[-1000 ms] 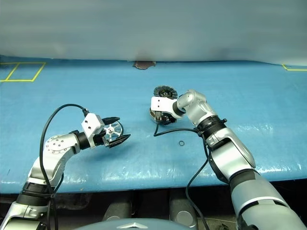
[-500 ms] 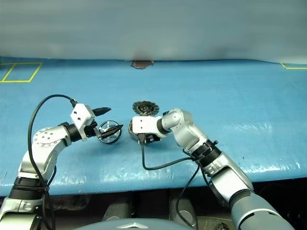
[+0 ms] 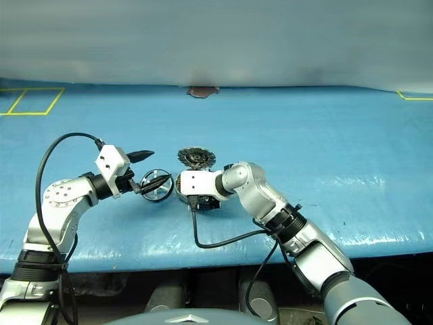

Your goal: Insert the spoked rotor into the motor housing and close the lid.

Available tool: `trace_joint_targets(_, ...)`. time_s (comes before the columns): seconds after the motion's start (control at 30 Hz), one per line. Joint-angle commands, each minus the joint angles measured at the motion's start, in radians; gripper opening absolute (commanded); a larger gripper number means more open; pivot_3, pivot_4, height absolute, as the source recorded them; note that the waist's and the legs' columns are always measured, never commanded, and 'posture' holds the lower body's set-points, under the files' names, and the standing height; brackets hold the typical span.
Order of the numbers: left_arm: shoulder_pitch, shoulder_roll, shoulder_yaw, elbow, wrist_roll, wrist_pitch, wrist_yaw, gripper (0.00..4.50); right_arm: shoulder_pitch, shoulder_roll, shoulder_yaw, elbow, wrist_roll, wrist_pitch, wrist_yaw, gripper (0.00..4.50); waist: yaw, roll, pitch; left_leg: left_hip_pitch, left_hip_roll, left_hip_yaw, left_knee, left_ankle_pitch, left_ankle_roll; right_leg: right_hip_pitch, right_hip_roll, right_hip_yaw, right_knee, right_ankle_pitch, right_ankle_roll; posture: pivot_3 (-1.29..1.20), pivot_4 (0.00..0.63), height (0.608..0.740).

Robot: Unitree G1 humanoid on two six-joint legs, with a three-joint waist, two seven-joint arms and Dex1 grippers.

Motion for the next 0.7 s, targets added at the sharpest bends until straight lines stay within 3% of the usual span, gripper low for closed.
trace_joint_targets(0.03, -0.016, 0.008, 0.026, -0.001, -0.012, -0.024, 0.001, 4.5, 0.014, -0.01, -0.027, -0.063, 0.015, 0.039, -0.012, 4.16, 0.002, 0.0, 0.0, 0.0, 0.0, 0.0, 0.0, 0.0, 0.0, 0.0, 0.0, 0.0, 0.0, 0.0, 0.0, 0.0, 0.15, 0.74)
trace_joint_targets(0.27, -0.023, 0.004, 0.015, 0.011, -0.013, -0.027, -0.008, 4.5, 0.05, -0.037, -0.111, -0.307, 0.08, 0.131, -0.037, 4.16, 0.0, 0.0, 0.0, -0.003, 0.0, 0.0, -0.002, 0.0, 0.0, -0.004, 0.0, 0.0, -0.001, 0.0, 0.0, 0.0, 0.15, 0.74)
trace_joint_targets(0.4, -0.024, -0.006, 0.009, 0.008, -0.033, -0.018, -0.027, 4.5, 0.148, -0.078, -0.229, -0.467, 0.107, 0.168, -0.12, 4.16, 0.005, 0.0, 0.0, -0.003, 0.0, -0.001, -0.003, 0.0, 0.0, -0.003, 0.0, -0.001, -0.001, 0.0, 0.0, 0.0, 0.15, 0.74)
trace_joint_targets(0.6, -0.019, 0.013, -0.018, -0.009, -0.101, 0.021, -0.136, 4.5, 0.474, -0.132, -0.482, -0.622, 0.221, 0.199, -0.217, 4.16, 0.021, -0.001, 0.0, -0.004, -0.001, -0.001, -0.003, -0.001, 0.0, -0.003, -0.001, -0.001, -0.003, -0.001, -0.001, 0.0, 0.15, 0.74)
trace_joint_targets(0.7, -0.027, 0.024, -0.021, 0.003, -0.135, 0.054, -0.188, 4.5, 0.608, -0.07, -0.635, -0.615, 0.336, 0.144, -0.276, 4.16, 0.015, 0.0, 0.0, -0.003, 0.001, 0.002, -0.002, -0.001, 0.0, -0.003, -0.001, 0.0, -0.002, -0.001, -0.001, 0.0, 0.15, 0.74)
